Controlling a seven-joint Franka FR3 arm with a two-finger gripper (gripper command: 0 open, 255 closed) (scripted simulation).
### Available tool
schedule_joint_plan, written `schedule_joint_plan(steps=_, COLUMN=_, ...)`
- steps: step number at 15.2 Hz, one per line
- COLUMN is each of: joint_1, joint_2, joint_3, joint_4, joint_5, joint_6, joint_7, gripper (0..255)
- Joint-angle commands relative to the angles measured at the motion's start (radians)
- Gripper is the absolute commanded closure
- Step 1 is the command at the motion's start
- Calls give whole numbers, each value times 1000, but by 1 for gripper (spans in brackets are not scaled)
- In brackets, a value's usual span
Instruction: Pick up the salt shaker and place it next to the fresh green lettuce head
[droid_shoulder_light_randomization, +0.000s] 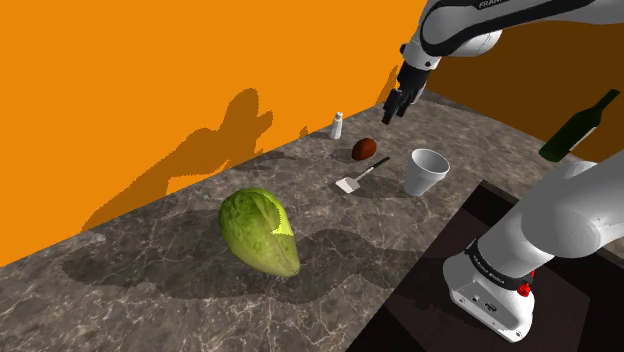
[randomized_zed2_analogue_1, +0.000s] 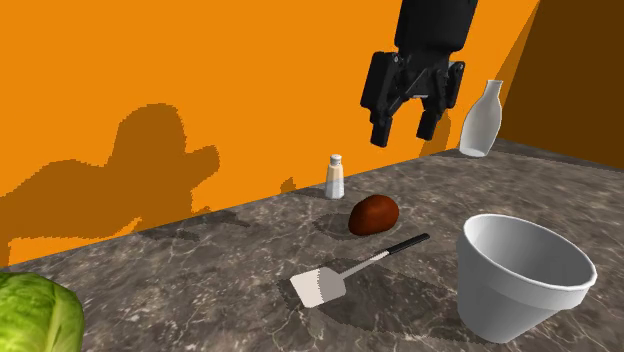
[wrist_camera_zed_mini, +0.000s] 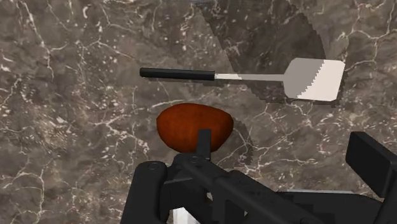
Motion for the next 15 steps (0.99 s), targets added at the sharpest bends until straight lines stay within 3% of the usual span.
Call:
schedule_joint_plan(steps=1, joint_1=8, joint_2=79, joint_3=-14, joint_4=30, joint_5=27, joint_6=71, joint_7=-27, gripper=0)
schedule_joint_plan(steps=9, joint_1=22, joint_2=384, joint_3=-50, joint_4=198, joint_5=197, joint_6=263, joint_7=-180, gripper=0)
schedule_joint_plan(steps=15, joint_1=-12, joint_2=609, joint_3=-26, joint_4=384, joint_5=348, joint_6=336, joint_7=-301, gripper=0)
